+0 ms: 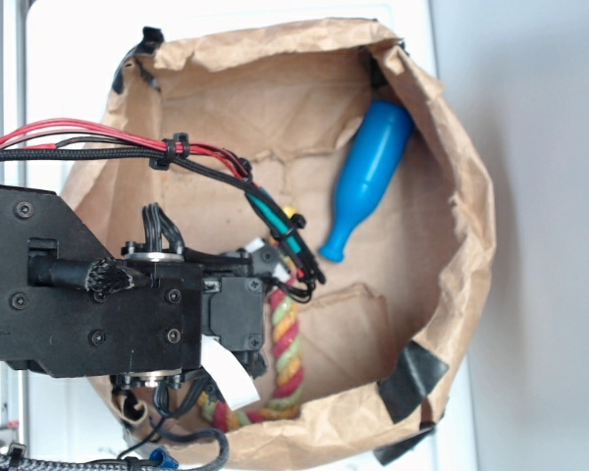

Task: Grab the multicolored rope.

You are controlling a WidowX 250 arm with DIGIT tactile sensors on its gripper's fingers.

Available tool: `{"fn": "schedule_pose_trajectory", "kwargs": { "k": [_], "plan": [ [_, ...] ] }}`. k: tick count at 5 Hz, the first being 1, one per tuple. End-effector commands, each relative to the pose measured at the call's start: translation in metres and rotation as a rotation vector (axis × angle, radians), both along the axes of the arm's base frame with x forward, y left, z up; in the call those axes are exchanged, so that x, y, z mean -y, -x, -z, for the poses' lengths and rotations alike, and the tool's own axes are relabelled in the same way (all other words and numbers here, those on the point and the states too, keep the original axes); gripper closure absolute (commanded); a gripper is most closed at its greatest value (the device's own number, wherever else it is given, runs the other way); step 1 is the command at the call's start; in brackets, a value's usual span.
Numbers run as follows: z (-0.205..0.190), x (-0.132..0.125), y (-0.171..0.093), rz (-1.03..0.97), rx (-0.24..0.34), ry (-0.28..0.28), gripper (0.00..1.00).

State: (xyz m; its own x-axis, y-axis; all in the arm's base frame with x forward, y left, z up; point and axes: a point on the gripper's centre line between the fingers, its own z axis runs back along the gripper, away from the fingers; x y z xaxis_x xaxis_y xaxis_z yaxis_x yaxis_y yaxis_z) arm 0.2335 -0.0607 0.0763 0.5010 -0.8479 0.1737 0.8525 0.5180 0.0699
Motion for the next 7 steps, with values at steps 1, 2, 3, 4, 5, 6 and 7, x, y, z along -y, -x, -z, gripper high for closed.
{"fn": "schedule_pose_trajectory", "kwargs": {
  "k": [1, 2, 3, 4, 5, 6, 7],
  "plan": [
    [-0.013, 0.013, 0.003, 0.037, 0.040, 0.012, 0.00],
    [-0.006, 0.009, -0.034, -0.016, -0.034, 0.045, 0.00],
    [0.001, 0.006, -0.050, -0.033, -0.038, 0.018, 0.00],
    [0.002, 0.007, -0.046, 0.004, 0.001, 0.010, 0.00],
    [0.008, 0.011, -0.042, 0.051, 0.029, -0.014, 0.00],
    [0.013, 0.012, -0.052, 0.017, 0.009, -0.028, 0.00],
    [0.016, 0.012, -0.063, -0.013, -0.025, -0.027, 0.00]
  ]
}}
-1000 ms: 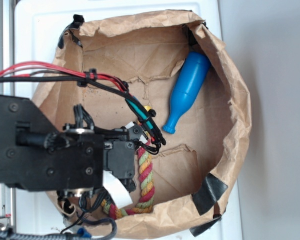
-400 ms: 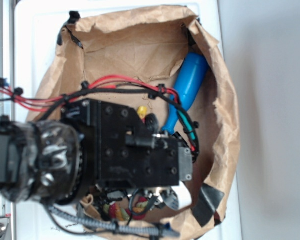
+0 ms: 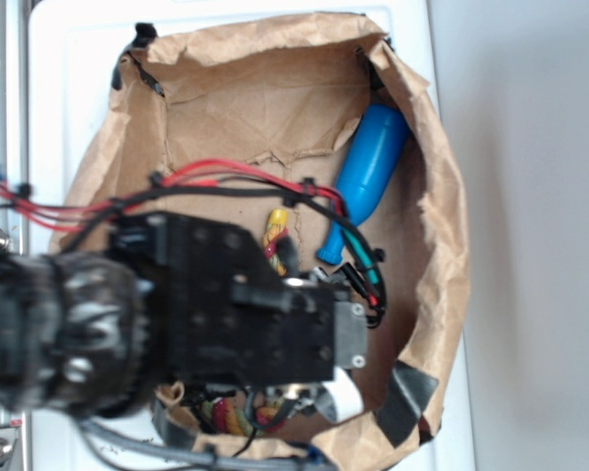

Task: Grab the multicolored rope.

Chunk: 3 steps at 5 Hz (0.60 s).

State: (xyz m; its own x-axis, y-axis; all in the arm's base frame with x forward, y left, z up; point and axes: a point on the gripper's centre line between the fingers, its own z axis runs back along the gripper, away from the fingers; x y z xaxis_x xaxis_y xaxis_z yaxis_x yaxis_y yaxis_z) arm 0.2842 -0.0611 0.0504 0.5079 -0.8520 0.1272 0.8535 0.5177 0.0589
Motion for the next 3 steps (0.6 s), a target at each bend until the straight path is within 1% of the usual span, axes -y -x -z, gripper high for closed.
{"fn": "schedule_pose_trajectory", "kwargs": {
  "k": [1, 2, 3],
  "plan": [
    [-0.0104, 0.0108, -0.0192, -0.027, 0.028, 0.007, 0.00],
    [-0.0143, 0.0139, -0.0234, 0.024, 0.073, 0.027, 0.00],
    [-0.0111, 0.0155, -0.0266, 0.043, 0.086, 0.026, 0.00]
  ]
}}
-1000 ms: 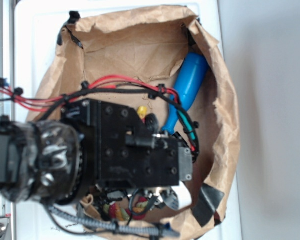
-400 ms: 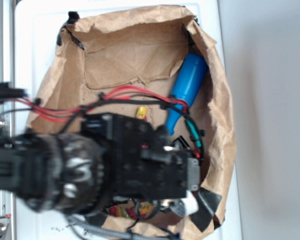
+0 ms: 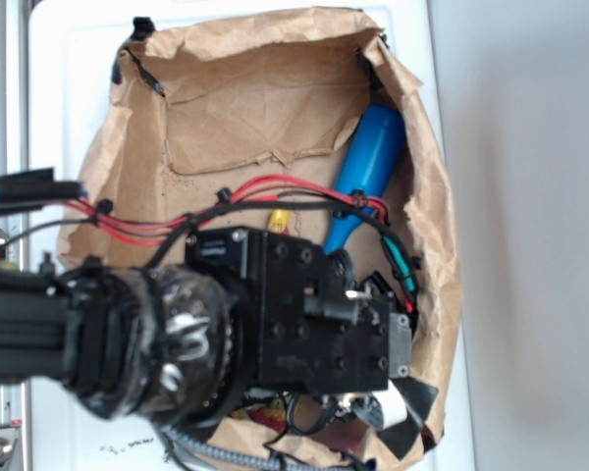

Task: Grab the multicolored rope.

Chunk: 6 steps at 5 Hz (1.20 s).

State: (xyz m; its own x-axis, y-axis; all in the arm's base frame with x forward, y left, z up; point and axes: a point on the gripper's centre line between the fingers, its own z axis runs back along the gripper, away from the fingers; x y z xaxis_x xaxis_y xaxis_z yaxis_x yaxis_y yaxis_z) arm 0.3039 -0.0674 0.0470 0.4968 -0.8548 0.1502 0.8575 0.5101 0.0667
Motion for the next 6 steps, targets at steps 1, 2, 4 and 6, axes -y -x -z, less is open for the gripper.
{"fn": "schedule_pose_trajectory", "kwargs": {
  "k": [1, 2, 4, 6],
  "plan": [
    [0.004, 0.007, -0.009, 0.026, 0.044, 0.009, 0.00],
    [0.024, 0.011, 0.019, 0.066, 0.041, -0.010, 0.00],
    [0.017, 0.016, 0.050, 0.079, 0.088, 0.009, 1.00],
    [0.008, 0.019, 0.077, 0.099, 0.121, 0.031, 1.00]
  ]
}}
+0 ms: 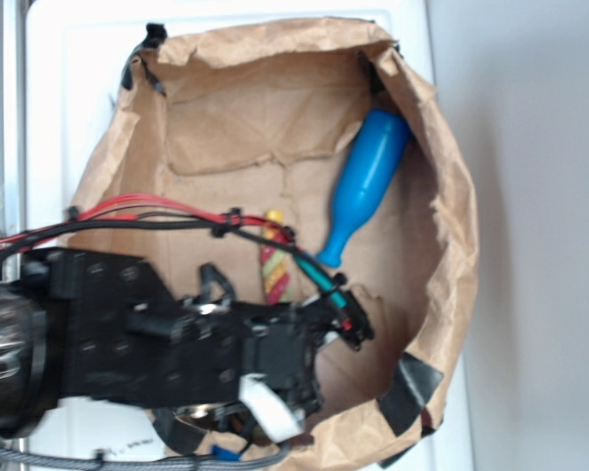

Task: Grab the multicolored rope.

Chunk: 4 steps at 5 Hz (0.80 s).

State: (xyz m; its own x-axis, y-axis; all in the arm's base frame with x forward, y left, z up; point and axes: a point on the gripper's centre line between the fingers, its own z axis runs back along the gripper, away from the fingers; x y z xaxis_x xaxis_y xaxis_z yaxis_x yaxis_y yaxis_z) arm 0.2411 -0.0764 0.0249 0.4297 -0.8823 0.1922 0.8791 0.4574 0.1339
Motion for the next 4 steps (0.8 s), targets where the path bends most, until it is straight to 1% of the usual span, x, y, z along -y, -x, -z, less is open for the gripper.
{"fn": "schedule_pose_trajectory", "kwargs": {
  "k": [1, 2, 3, 4],
  "plan": [
    [-0.020, -0.011, -0.036, 0.015, 0.049, 0.044, 1.00],
    [-0.034, -0.021, -0.080, -0.029, 0.062, 0.070, 1.00],
    [-0.058, -0.037, -0.087, -0.085, 0.077, 0.119, 1.00],
    [-0.105, -0.063, -0.082, -0.173, 0.132, 0.199, 1.00]
  ]
}}
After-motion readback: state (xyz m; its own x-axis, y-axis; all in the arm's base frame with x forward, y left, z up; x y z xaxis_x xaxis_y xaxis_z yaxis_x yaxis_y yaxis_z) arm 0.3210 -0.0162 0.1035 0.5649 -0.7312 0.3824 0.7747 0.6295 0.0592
